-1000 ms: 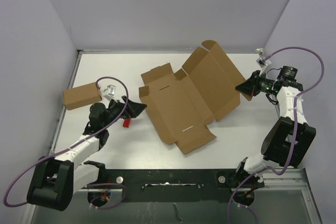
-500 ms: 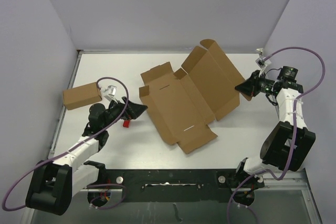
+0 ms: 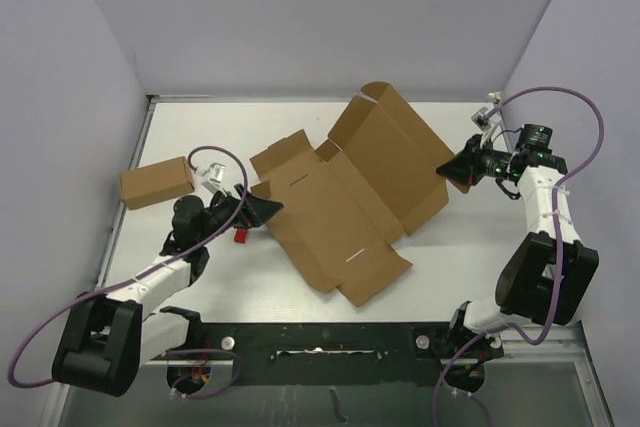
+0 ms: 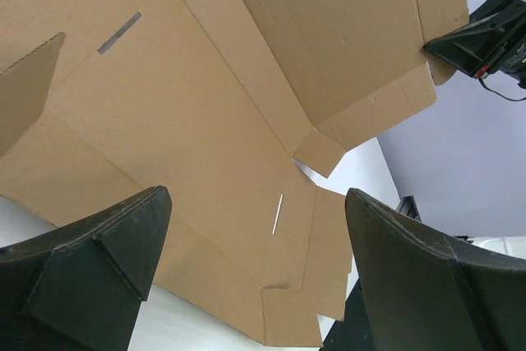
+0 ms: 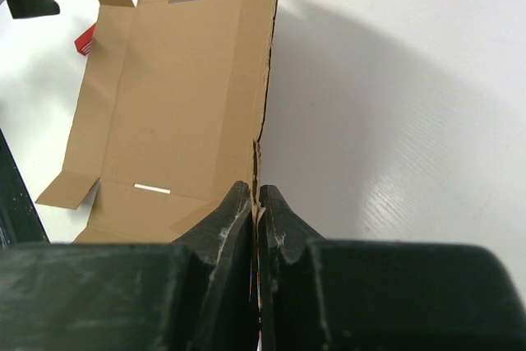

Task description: Fold the paper box

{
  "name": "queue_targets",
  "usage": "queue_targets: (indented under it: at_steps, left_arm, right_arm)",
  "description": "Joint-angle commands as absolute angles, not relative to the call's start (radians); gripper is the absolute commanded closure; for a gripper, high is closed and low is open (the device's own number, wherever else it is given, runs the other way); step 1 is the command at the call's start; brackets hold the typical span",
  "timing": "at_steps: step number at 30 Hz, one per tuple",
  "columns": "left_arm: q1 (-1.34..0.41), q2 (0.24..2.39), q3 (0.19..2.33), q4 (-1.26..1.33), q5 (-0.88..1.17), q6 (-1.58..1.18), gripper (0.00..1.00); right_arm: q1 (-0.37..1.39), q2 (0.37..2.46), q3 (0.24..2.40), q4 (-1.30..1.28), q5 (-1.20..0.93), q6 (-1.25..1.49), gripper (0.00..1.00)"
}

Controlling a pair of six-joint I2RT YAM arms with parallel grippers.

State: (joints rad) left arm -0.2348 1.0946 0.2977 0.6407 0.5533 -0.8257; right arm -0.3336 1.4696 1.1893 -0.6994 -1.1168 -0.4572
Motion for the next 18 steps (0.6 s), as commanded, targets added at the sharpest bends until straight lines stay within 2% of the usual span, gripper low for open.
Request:
queue_targets:
  at_steps: [1, 15, 18]
  left_arm:
    - [-0.24, 1.156, 0.363, 0.783, 0.594, -0.812, 0.14]
    - [-0.238, 1.233, 0.475, 0.765, 0.637, -0.775, 0.24]
    - [-0.237, 1.25, 0.547, 0.693, 0.633, -0.72, 0.31]
  right_arm:
    - [-0.328, 1.441, 1.228, -0.703, -1.141, -0.499, 1.0]
    - [-0.314, 1.424, 1.241, -0.734, -1.141, -0.534, 1.0]
    - [-0.307, 1.407, 1.248, -0.737, -1.146, -0.548, 1.0]
